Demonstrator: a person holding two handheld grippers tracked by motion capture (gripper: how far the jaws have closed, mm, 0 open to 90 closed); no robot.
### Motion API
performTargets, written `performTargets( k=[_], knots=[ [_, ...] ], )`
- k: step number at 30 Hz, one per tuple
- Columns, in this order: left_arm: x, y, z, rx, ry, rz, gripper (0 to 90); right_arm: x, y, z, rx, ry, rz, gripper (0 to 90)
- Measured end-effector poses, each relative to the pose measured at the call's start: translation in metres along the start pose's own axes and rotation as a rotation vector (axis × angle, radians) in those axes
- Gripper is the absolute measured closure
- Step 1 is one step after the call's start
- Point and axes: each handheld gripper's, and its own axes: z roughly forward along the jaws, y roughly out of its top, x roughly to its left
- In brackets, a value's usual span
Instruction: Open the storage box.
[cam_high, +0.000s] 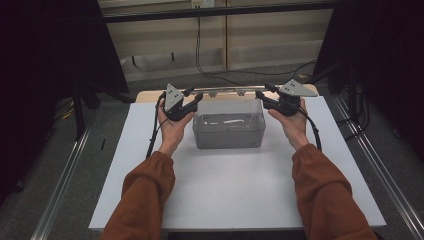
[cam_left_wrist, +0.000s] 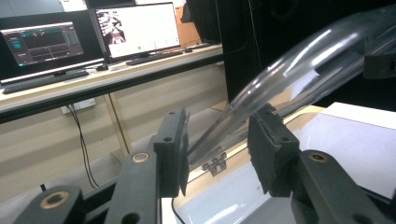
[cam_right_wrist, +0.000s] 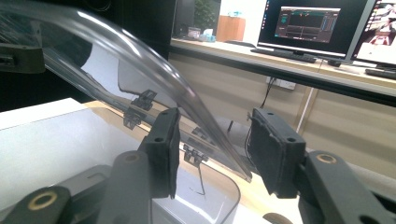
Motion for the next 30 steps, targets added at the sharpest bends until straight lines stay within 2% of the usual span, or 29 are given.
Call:
performTargets(
  k=[4,8,10,15,18,21,30],
  knots=[
    [0.002,0.000,0.001,-0.002,0.004,-0.002,59.0,-0.003,-0.002,0.005,0.008,0.007,0.000,56.9],
    [0.006,0.000,0.003,-0.001,0.002,-0.013,60.7,-0.003,-0.002,0.010,0.009,0.010,-0.025,60.8],
    [0.007,0.001,0.004,-0.005,-0.002,-0.037,60.5,-0.003,-0.002,0.013,0.009,0.010,-0.029,61.3],
    [0.010,0.002,0.007,-0.009,-0.002,-0.036,62.1,-0.009,-0.004,0.017,0.009,0.003,-0.023,63.3],
    [0.012,0.001,0.009,-0.003,0.005,-0.025,63.3,-0.010,-0.005,0.019,0.009,0.005,-0.011,64.3],
    [0.014,-0.001,0.014,0.012,0.010,-0.032,64.1,-0.011,-0.005,0.022,0.001,0.000,-0.016,65.3],
    [0.021,-0.001,0.023,0.025,0.011,-0.026,62.5,-0.013,-0.003,0.025,-0.001,-0.001,-0.018,67.0]
  ],
)
